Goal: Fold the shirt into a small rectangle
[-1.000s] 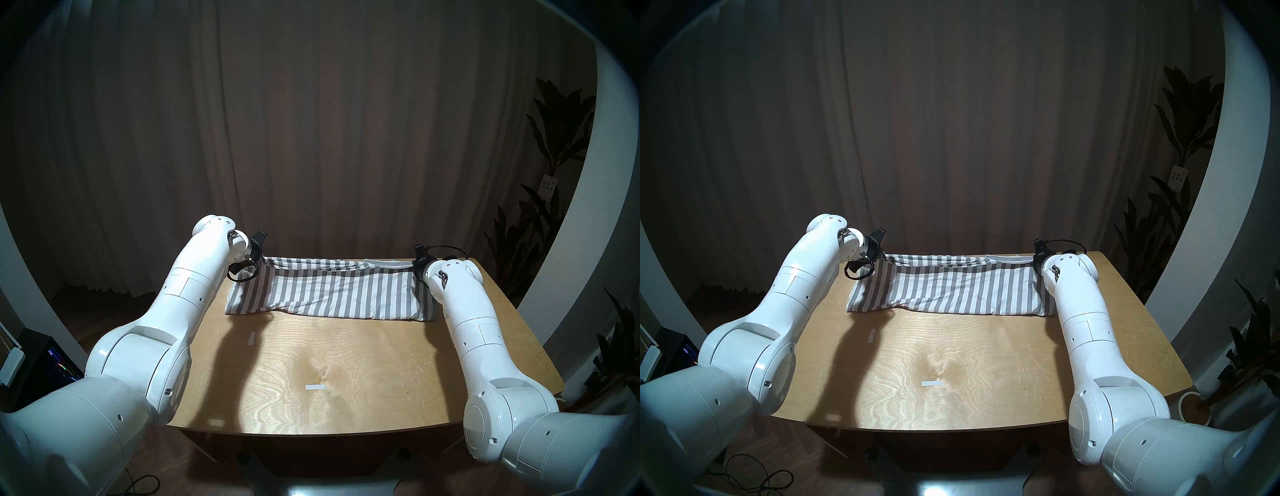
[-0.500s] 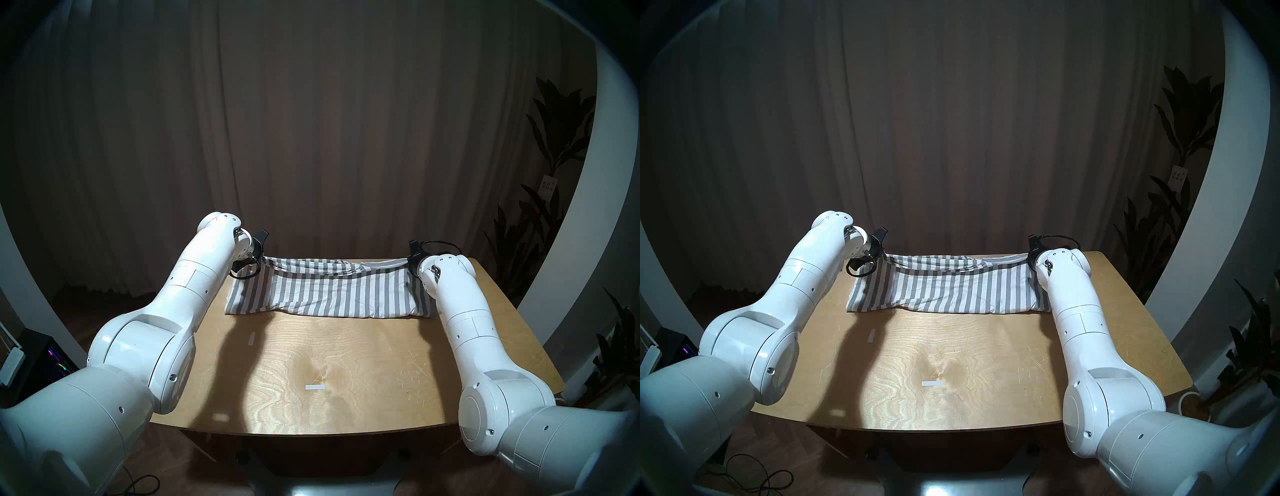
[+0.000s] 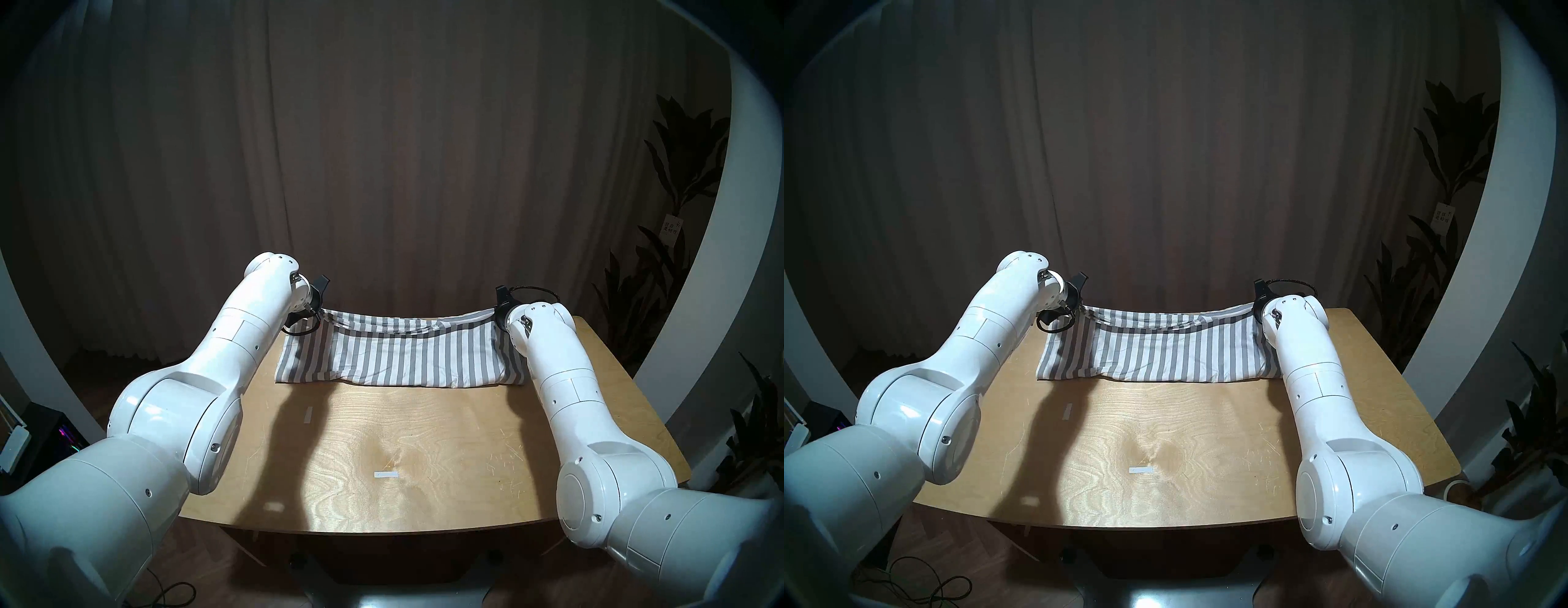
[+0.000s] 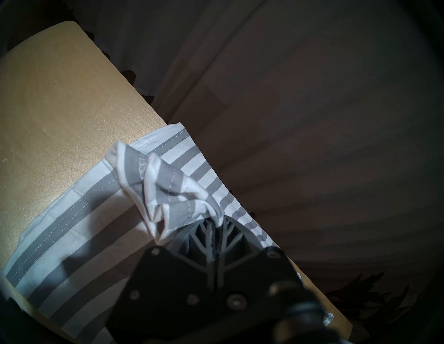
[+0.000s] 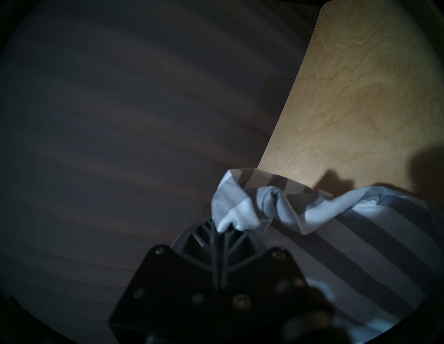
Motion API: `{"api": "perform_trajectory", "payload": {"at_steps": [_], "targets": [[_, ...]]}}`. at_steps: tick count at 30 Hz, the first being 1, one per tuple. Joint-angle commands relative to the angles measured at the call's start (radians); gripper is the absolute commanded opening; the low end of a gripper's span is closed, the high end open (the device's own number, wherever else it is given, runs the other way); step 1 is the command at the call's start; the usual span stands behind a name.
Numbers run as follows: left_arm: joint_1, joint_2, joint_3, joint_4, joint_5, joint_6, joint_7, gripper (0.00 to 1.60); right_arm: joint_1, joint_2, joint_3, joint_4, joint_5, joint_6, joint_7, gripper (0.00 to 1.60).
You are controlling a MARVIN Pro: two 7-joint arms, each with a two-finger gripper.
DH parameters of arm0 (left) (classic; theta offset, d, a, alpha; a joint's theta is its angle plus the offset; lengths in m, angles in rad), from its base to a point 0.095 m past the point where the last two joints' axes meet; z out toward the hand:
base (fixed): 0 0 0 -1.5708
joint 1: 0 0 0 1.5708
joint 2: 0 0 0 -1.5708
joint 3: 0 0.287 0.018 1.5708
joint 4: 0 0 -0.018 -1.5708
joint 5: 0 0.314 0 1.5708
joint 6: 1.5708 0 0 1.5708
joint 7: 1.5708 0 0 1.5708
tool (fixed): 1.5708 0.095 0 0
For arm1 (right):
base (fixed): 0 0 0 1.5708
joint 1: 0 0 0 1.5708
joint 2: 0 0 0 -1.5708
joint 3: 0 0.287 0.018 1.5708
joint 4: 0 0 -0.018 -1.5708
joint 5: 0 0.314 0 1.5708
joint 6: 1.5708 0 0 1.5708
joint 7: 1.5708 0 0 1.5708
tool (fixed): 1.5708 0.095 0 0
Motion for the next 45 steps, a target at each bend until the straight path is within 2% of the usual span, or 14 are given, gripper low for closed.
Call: {"api": "perform_trajectory", "payload": {"at_steps": [1,8,9,10,11,13,16,18,19,26,27,28,29,45], "targets": [[-0.065,0.007,-0.003,0.006,0.01,-0.012,-0.019,0.0,0.045,0.008,0.012,0.004,0.0,-0.02,0.0,0.0],[-0.065,0.007,0.0,0.035,0.022,-0.023,-0.031,0.01,0.053,0.01,0.025,0.026,-0.004,-0.032,-0.001,0.0],[-0.066,0.007,0.001,0.04,0.023,-0.024,-0.034,0.21,0.054,0.009,0.026,0.03,-0.004,-0.033,-0.001,0.0],[-0.066,0.006,0.002,0.044,0.024,-0.025,-0.036,0.21,0.055,0.009,0.027,0.033,-0.005,-0.035,0.0,0.0],[-0.066,0.006,0.002,0.047,0.025,-0.026,-0.038,0.33,0.055,0.008,0.028,0.035,-0.005,-0.035,0.0,0.0],[-0.068,0.005,0.004,0.055,0.028,-0.028,-0.043,0.67,0.057,0.007,0.03,0.043,-0.005,-0.037,0.0,0.0],[-0.071,0.003,0.006,0.066,0.032,-0.032,-0.049,0.62,0.059,0.006,0.033,0.053,-0.007,-0.041,0.0,0.0],[-0.072,0.003,0.007,0.073,0.035,-0.035,-0.052,0.86,0.06,0.006,0.036,0.058,-0.008,-0.044,0.0,0.0],[-0.073,0.003,0.007,0.076,0.036,-0.036,-0.053,1.6,0.06,0.006,0.037,0.061,-0.008,-0.045,0.0,0.0],[-0.078,0.004,0.01,0.1,0.049,-0.049,-0.063,1.6,0.066,0.004,0.044,0.081,-0.012,-0.055,0.0,0.0],[-0.079,0.004,0.011,0.104,0.052,-0.051,-0.065,1.6,0.067,0.004,0.045,0.084,-0.013,-0.057,0.001,0.23],[-0.081,0.005,0.011,0.106,0.054,-0.053,-0.066,1.6,0.068,0.003,0.046,0.086,-0.013,-0.058,0.001,0.7],[-0.082,0.005,0.011,0.11,0.056,-0.056,-0.068,1.6,0.07,0.003,0.047,0.089,-0.014,-0.06,0.001,1.6],[-0.127,0.042,0.005,0.133,0.082,-0.082,-0.095,1.6,0.152,-0.002,0.054,0.086,-0.026,-0.086,0.007,1.6]]}}
